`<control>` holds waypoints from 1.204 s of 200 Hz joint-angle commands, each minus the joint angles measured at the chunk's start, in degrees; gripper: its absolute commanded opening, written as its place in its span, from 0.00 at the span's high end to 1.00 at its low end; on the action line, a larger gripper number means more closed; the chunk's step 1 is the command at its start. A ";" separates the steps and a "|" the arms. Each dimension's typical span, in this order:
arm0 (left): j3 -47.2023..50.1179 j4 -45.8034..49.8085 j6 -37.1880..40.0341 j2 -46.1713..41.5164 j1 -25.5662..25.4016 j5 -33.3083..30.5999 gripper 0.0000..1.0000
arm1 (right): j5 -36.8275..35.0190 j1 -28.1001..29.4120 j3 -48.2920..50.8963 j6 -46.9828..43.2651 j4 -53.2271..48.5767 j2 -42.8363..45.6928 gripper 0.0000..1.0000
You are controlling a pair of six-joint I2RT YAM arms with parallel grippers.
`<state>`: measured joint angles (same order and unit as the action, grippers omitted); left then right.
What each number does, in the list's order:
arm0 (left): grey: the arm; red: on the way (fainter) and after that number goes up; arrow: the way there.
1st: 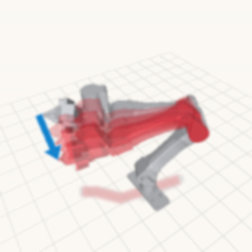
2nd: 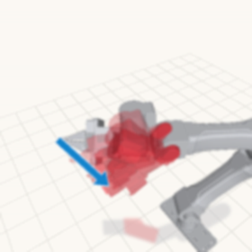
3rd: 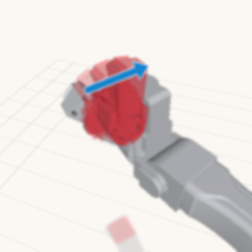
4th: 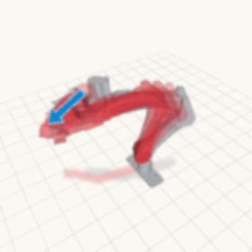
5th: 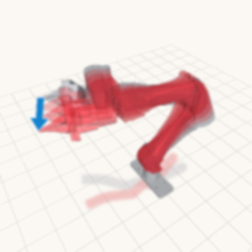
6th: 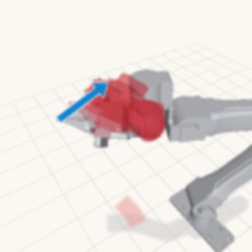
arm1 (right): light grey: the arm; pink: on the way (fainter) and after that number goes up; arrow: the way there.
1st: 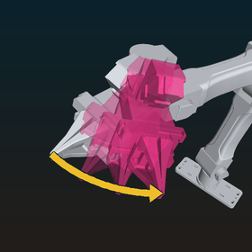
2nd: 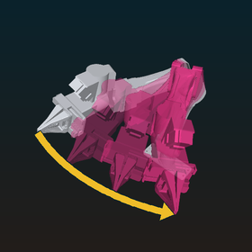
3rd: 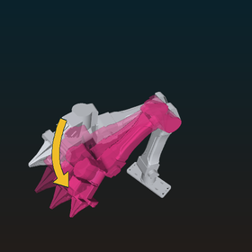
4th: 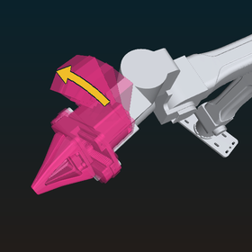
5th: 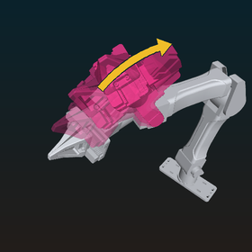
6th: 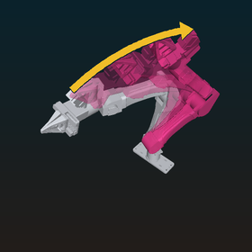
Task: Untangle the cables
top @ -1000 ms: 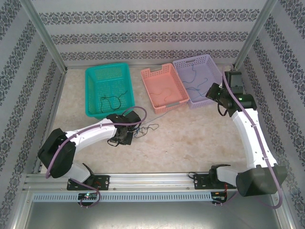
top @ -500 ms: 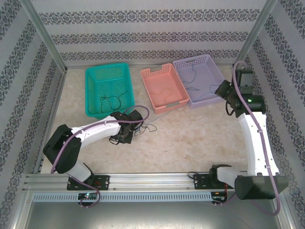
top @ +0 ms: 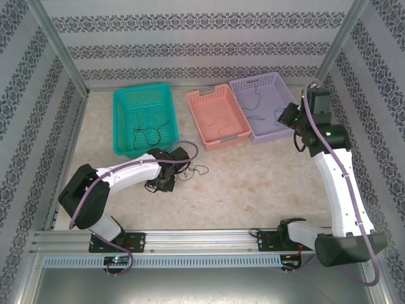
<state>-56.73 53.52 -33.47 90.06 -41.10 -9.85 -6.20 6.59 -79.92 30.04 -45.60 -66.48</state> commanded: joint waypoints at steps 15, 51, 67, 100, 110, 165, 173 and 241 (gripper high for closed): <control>-3.65 3.43 -2.05 -4.06 0.85 -0.49 0.39 | -2.93 6.46 -1.04 -2.65 -0.99 3.63 1.00; -10.61 5.20 -5.41 -8.62 0.94 -0.90 0.27 | -8.40 15.78 -4.19 -7.84 1.13 4.86 1.00; -14.68 5.88 -7.46 -8.93 0.94 -0.71 0.26 | -9.25 18.72 -7.22 -9.41 2.98 4.77 1.00; -21.15 3.26 -13.71 -10.10 1.34 0.63 0.23 | -9.23 22.91 -15.69 -13.97 6.22 1.98 1.00; -22.82 2.70 -16.73 -10.30 1.68 0.73 0.23 | -7.54 23.11 -17.43 -14.74 6.87 0.96 1.00; -32.07 -5.40 -18.86 -14.48 7.48 7.23 0.30 | 10.59 22.35 -16.42 -23.34 14.14 -1.22 1.00; -33.08 -8.40 -17.69 -14.86 8.36 9.85 0.32 | 12.88 22.06 -14.89 -25.46 15.92 -0.83 1.00; -47.34 -16.41 -13.16 -7.32 9.83 31.37 0.33 | 24.60 19.82 -9.21 -26.80 20.67 -1.59 1.00</control>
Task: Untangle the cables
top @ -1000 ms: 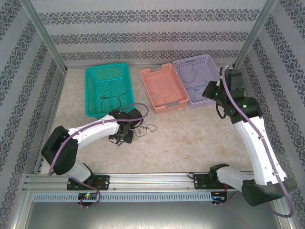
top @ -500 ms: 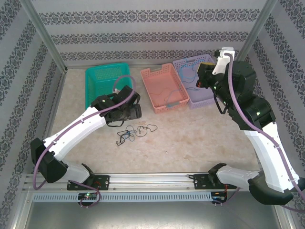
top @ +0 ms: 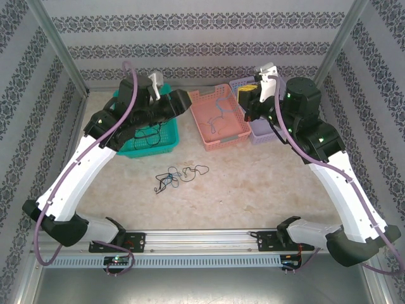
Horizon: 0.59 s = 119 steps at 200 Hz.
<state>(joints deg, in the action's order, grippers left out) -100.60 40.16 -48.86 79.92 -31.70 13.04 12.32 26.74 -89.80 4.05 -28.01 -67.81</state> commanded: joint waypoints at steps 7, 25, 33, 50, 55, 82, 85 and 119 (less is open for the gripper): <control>-4.17 -3.45 2.23 3.37 0.43 9.22 0.33 | 6.68 -0.37 0.96 -0.74 2.88 -0.32 1.00; -6.23 -2.67 2.15 5.40 0.43 10.83 0.33 | 8.15 -0.37 2.02 -0.82 2.81 -0.24 1.00; -7.81 -1.71 2.34 6.88 0.35 12.07 0.34 | 8.81 -0.37 2.30 -0.89 2.55 -0.30 1.00; -10.70 -0.30 3.26 9.11 -0.19 13.75 0.35 | 9.24 -0.45 2.78 -0.89 1.53 -0.40 1.00; -11.17 -0.06 3.58 9.35 -0.43 13.73 0.35 | 9.34 -0.46 2.96 -0.80 1.45 -0.33 1.00; -11.93 3.14 4.75 10.44 -0.77 13.65 0.40 | 10.00 -0.46 4.49 -0.04 2.41 0.38 1.00; -12.33 4.18 5.02 10.81 -0.79 13.74 0.40 | 10.13 -0.45 4.58 0.17 2.50 0.40 1.00; -16.89 10.93 7.28 14.36 -0.99 13.51 0.42 | 11.01 0.32 5.72 0.53 2.36 0.73 1.00</control>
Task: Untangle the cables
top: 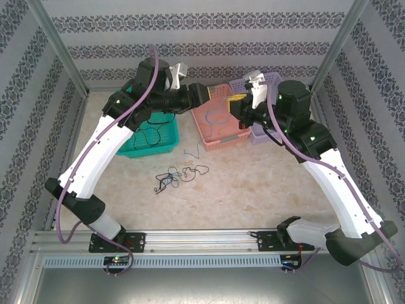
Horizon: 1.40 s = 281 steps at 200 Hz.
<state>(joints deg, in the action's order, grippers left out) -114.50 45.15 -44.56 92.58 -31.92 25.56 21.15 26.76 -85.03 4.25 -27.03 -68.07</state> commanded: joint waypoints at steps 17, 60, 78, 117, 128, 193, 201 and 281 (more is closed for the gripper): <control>-2.10 3.20 2.04 1.41 -1.01 1.85 0.42 | 1.57 0.53 1.48 0.36 0.91 1.33 1.00; -3.04 6.96 2.55 3.41 -1.56 2.47 0.55 | 0.36 0.48 2.15 0.41 1.25 1.96 1.00; -3.16 6.78 2.85 3.79 -1.70 2.67 0.55 | 0.38 0.49 2.15 0.45 1.45 1.81 1.00; -3.38 5.86 2.45 5.01 -1.83 2.67 0.51 | 0.80 0.66 2.28 0.51 1.33 1.86 1.00; -3.19 4.90 2.20 5.09 -1.95 2.72 0.52 | 0.78 0.67 2.57 0.50 1.34 2.01 1.00; -3.28 4.41 2.10 5.53 -2.09 1.92 0.84 | 0.69 0.75 3.29 0.80 1.32 2.42 1.00; -3.48 4.56 2.20 5.51 -2.13 1.33 0.91 | 0.76 0.75 3.45 0.85 1.11 2.59 1.00; -14.46 7.53 3.66 7.30 0.20 -3.82 1.00 | 2.50 1.44 9.07 0.38 -1.24 5.59 0.93</control>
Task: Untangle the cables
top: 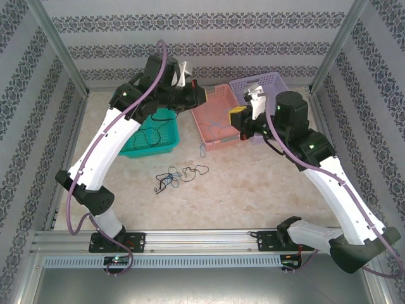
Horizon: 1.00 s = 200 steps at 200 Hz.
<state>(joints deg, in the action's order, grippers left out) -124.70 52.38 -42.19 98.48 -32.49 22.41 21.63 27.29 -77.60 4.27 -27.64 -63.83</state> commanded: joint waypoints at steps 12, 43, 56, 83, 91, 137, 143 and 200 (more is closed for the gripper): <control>-5.50 -0.49 1.29 1.54 0.70 -0.32 1.00 | 2.13 0.84 2.16 1.55 -1.00 1.59 0.78; -7.94 -2.77 1.64 1.28 0.77 0.23 1.00 | 1.94 -1.43 4.70 8.25 1.08 3.39 0.47; -9.17 -3.51 1.61 1.60 0.77 1.38 1.00 | 3.86 -4.05 5.18 13.36 2.27 3.89 0.40; -11.78 -2.36 1.11 3.10 0.76 3.19 1.00 | 13.91 -11.01 6.17 24.18 7.68 4.25 0.36; -11.79 -2.48 0.37 3.21 0.82 3.49 1.00 | 15.09 -11.26 7.02 24.76 9.21 4.70 0.36; -11.80 -3.71 -2.55 3.34 0.78 4.24 1.00 | 8.27 -1.45 17.61 14.48 16.79 8.00 0.31; -11.79 -3.57 -2.63 3.39 0.80 4.38 1.00 | 6.48 -0.05 19.48 13.97 20.16 8.58 0.30; -11.26 -2.48 -2.29 3.48 0.77 4.66 1.00 | -3.82 8.61 21.60 12.30 33.68 2.47 0.28</control>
<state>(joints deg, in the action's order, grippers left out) -135.04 51.00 -43.97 101.80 -32.14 26.15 23.11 33.54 -54.65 18.61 -3.05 -58.74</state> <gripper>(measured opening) 0.059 0.727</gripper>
